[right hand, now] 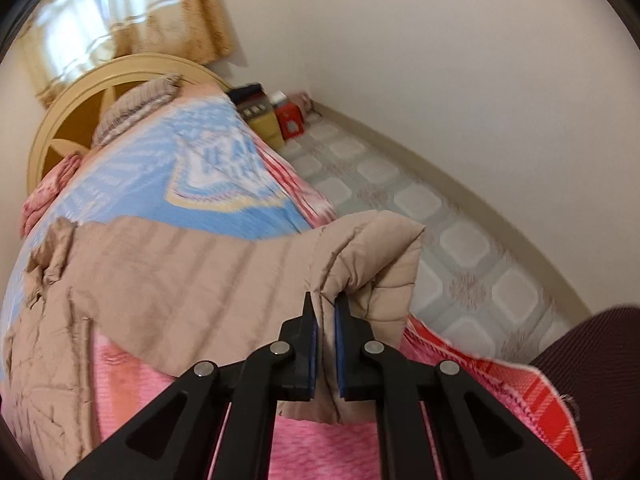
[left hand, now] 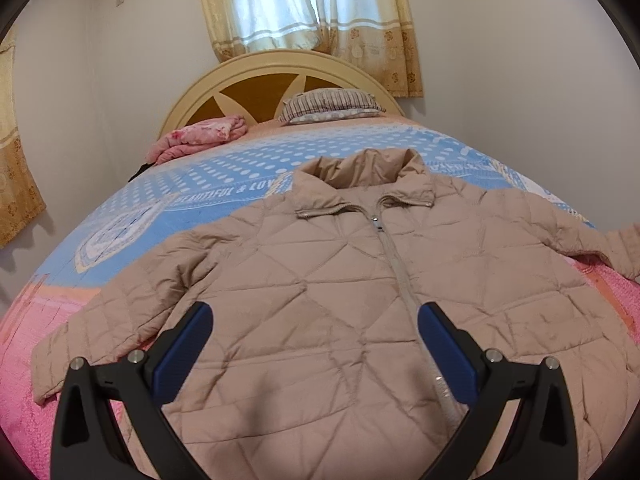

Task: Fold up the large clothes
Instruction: 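Lift the held sleeve and fold it across the jacket front with the right tool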

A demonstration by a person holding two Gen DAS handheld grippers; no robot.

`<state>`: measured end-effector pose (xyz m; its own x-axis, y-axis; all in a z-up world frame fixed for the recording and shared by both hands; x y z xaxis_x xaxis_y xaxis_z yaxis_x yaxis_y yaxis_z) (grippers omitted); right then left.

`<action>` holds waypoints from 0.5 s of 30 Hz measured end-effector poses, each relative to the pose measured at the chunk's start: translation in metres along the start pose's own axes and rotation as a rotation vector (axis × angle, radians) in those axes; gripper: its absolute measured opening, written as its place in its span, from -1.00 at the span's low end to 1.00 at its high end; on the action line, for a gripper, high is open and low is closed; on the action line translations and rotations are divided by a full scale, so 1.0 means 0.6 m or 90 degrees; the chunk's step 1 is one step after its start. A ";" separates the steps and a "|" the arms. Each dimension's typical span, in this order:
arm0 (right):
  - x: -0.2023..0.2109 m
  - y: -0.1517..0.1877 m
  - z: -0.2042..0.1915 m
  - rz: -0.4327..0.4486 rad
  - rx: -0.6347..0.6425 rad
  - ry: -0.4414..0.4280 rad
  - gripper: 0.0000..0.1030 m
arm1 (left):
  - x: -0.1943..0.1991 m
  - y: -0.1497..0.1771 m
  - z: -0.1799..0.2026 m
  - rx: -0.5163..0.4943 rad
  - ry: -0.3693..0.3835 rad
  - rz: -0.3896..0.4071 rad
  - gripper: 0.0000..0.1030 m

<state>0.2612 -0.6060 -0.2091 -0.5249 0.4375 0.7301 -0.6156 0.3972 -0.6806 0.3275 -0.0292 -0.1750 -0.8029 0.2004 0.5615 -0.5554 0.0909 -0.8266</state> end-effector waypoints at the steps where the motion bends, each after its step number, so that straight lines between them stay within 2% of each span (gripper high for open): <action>1: 0.015 -0.007 -0.007 0.010 0.008 -0.003 -0.89 | 0.001 0.003 -0.006 0.007 0.001 -0.001 1.00; 10: 0.106 -0.039 -0.104 0.077 0.069 -0.035 -0.89 | 0.010 0.028 -0.041 0.036 -0.008 -0.008 1.00; 15: 0.171 -0.054 -0.182 0.121 0.104 -0.073 -0.89 | 0.012 0.042 -0.069 0.059 -0.015 -0.015 1.00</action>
<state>0.2912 -0.4861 -0.1191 -0.6972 0.3940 0.5988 -0.5813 0.1780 -0.7940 0.3169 0.0152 -0.1935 -0.7938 0.1768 0.5820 -0.5907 0.0040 -0.8069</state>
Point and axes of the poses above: each gripper's, at about its wrist camera, not at the fingertips, and x roughly against the way its jaws point, z to its right, y to its underside, the point moved 10 cm from there along -x, roughly the way its jaws point, and after that the axes turned 15 degrees about y, right-handed, at the moved point
